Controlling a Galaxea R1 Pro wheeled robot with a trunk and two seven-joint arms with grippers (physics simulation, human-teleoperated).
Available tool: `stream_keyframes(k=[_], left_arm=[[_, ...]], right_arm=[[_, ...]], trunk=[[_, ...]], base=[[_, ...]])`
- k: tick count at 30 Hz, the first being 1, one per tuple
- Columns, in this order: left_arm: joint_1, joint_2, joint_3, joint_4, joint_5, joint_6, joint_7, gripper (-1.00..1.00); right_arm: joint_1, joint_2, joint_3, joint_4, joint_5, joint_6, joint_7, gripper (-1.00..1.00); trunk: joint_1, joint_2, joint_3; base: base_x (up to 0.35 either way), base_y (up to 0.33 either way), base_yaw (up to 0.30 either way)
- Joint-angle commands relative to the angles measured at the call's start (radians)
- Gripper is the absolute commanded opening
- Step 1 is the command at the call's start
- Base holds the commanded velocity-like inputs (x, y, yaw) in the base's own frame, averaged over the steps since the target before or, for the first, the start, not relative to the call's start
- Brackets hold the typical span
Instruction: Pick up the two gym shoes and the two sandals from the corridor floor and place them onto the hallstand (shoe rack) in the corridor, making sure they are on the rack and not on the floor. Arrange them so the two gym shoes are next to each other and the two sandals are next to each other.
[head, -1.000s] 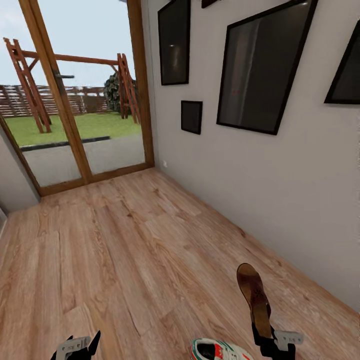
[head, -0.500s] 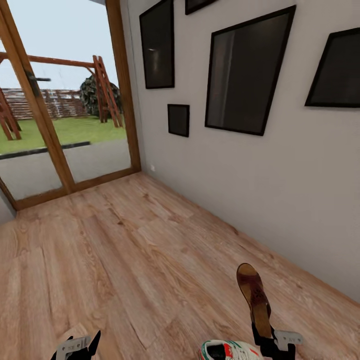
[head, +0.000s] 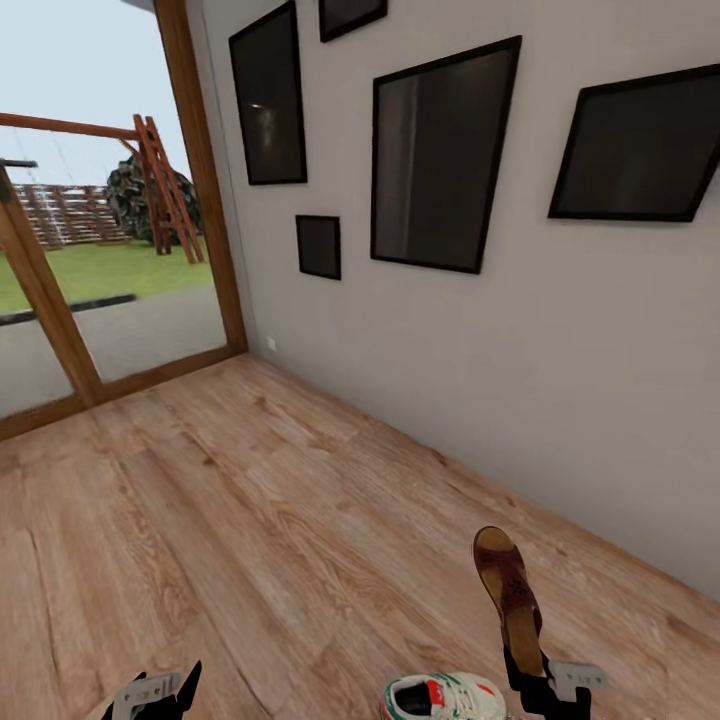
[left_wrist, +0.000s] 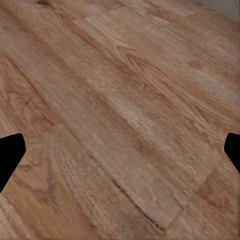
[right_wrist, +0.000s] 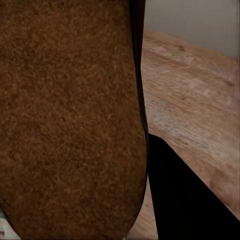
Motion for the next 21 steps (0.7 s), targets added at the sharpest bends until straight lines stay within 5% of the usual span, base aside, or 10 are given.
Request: stream_keyframes(k=[1,21], left_arm=[[-0.001,-0.002,0.008,-0.001,-0.01,-0.006,-0.006,1.0],[-0.001,-0.001,0.009,-0.001,-0.01,-0.006,-0.006,1.0]], right_arm=[[-0.001,0.0,0.006,0.001,-0.014,-0.002,0.009,-1.0],[-0.001,0.001,0.006,0.001,-0.014,-0.002,0.009,-1.0]], trunk=[[0.0,0.0,0.0],[0.0,0.0,0.019]], base=[[0.0,0.0,-0.242],[0.0,0.0,-0.201]])
